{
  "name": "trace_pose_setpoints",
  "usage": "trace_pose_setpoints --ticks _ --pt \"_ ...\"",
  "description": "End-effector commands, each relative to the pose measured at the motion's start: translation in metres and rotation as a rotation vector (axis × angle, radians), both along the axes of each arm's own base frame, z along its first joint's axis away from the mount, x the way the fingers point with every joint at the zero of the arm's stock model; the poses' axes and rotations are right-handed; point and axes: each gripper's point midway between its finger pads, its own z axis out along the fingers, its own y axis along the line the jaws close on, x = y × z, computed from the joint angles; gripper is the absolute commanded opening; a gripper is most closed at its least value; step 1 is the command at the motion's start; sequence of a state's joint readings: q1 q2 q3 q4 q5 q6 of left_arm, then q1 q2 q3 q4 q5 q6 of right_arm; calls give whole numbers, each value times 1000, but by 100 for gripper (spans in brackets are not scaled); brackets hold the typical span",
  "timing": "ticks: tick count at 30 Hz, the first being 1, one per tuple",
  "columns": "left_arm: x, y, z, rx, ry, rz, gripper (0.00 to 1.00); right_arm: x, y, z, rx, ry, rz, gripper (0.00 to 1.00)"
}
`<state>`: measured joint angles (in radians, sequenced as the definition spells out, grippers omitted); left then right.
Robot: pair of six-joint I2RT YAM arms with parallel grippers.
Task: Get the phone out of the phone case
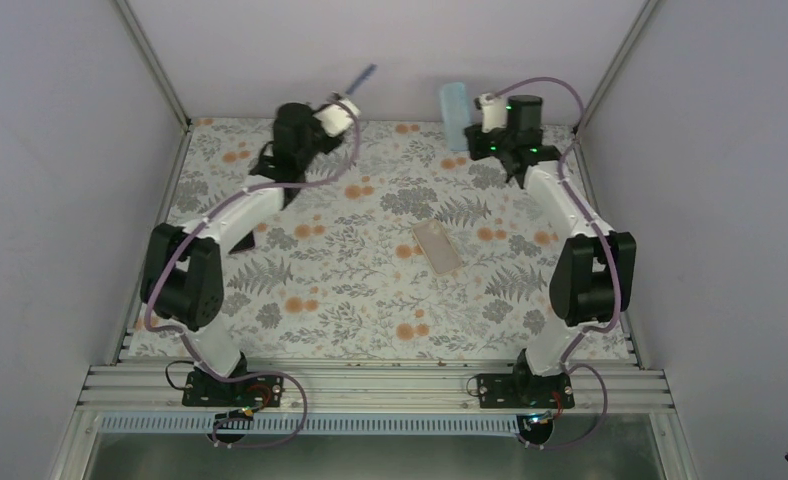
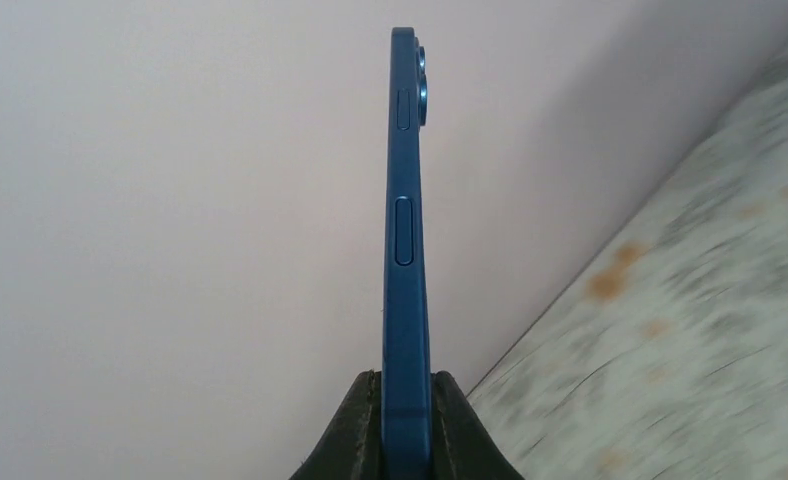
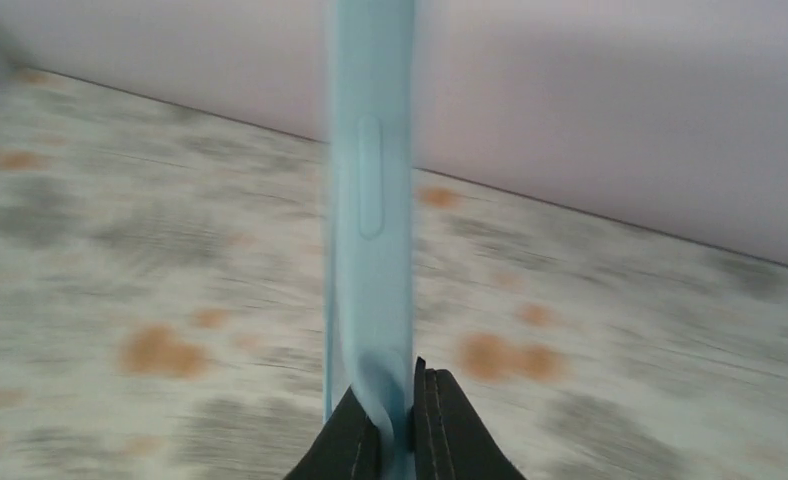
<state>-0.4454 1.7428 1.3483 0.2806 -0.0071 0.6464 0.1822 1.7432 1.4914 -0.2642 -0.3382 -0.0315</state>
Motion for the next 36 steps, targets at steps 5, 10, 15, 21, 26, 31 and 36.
trace_pose_setpoints --ticks 5,10,15,21,26,31,36 --pt "-14 83 -5 144 55 187 2 -12 -87 -13 -213 64 -33 3" --pt "-57 85 -81 418 201 276 2 -83 -67 -61 -114 420 231 4" --pt "-133 75 -152 701 271 258 2 -164 -80 -120 -71 647 315 4" --pt "-187 65 -211 869 308 215 2 -203 -107 -171 -77 740 275 4" --pt "-211 52 -251 962 401 95 6 -209 -125 -200 -89 782 223 11" --pt "-256 28 -270 1009 500 -150 100 -198 -151 -200 -174 752 131 99" --pt "-329 -16 -236 817 815 -569 100 -176 -180 -143 -334 591 7 100"
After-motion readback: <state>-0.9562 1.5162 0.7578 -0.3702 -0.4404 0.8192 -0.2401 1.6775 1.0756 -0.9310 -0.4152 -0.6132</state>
